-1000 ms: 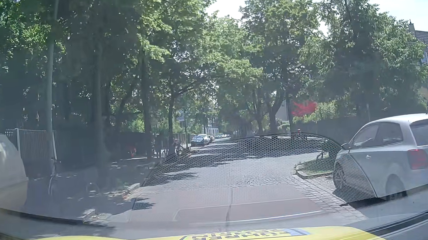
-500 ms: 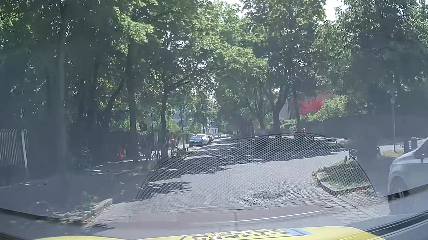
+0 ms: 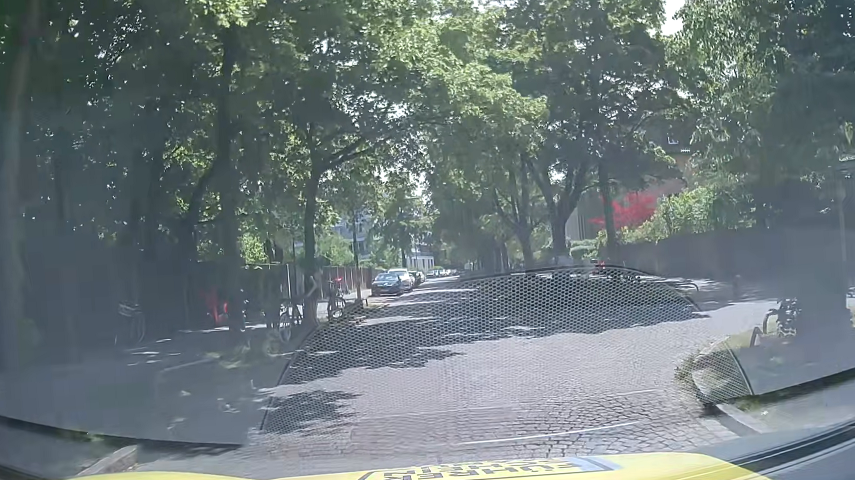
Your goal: Follow the waypoints while adhering to traffic rules and regulations
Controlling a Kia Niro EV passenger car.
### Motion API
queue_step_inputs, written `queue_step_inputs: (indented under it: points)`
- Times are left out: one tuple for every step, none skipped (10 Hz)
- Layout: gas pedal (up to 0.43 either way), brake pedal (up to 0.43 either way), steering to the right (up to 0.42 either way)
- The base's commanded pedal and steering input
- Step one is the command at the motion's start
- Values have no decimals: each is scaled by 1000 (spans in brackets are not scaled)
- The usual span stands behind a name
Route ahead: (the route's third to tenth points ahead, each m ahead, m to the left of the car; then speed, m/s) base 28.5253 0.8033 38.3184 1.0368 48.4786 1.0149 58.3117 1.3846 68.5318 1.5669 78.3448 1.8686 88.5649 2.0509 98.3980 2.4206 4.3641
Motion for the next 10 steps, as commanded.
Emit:
queue_step_inputs:
  points:
    - [0, 0, 14]
    - [0, 0, 13]
    - [0, 0, 14]
    - [0, 0, 13]
    - [0, 0, 12]
    - [0, 0, 12]
    - [8, 0, 11]
    - [8, 0, 11]
    - [8, 0, 11]
    - [8, 0, 11]
